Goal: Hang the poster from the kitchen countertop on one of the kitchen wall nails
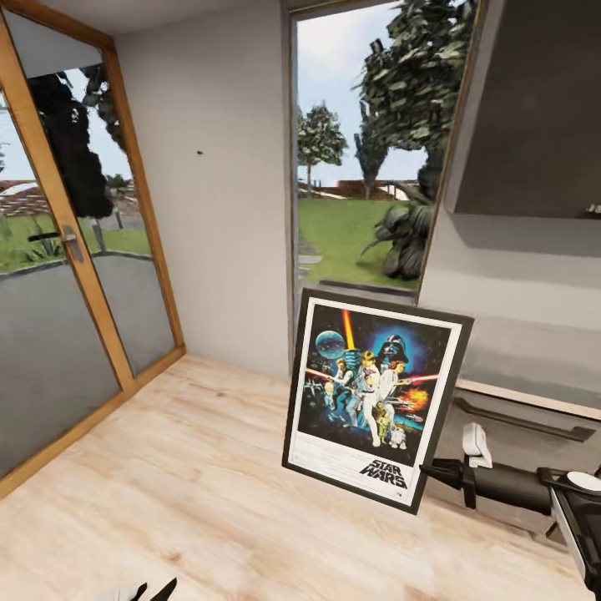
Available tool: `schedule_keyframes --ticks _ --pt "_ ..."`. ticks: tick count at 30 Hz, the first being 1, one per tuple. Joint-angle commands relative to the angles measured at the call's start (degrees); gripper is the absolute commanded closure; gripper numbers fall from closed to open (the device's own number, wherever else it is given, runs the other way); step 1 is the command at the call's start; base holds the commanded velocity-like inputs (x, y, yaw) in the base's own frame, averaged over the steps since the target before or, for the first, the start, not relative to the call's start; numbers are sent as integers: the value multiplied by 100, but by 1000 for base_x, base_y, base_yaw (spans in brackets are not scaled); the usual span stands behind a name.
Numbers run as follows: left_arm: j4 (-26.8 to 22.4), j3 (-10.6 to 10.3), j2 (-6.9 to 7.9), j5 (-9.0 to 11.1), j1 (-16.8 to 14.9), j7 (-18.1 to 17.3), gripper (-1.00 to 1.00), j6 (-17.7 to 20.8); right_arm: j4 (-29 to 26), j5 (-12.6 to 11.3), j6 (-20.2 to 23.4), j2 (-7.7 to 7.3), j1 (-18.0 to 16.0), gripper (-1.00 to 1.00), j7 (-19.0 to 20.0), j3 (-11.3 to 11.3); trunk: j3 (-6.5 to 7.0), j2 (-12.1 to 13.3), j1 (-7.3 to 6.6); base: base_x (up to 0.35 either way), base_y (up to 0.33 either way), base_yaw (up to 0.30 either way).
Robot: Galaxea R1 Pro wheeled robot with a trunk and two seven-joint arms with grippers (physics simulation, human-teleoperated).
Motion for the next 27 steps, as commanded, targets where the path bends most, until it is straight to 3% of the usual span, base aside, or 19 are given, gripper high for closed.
schedule_keyframes --ticks 1,27 --pt "9 45 0 -43 -8 -15 -100 -27 -10 30 71 2 -6 100 40 -12 -14 -13 6 164 274 176" --pt "5 46 0 -43 -8 -14 -100 -22 -10 12 76 2 -5 100 34 -14 -14 -13 6 173 314 15"
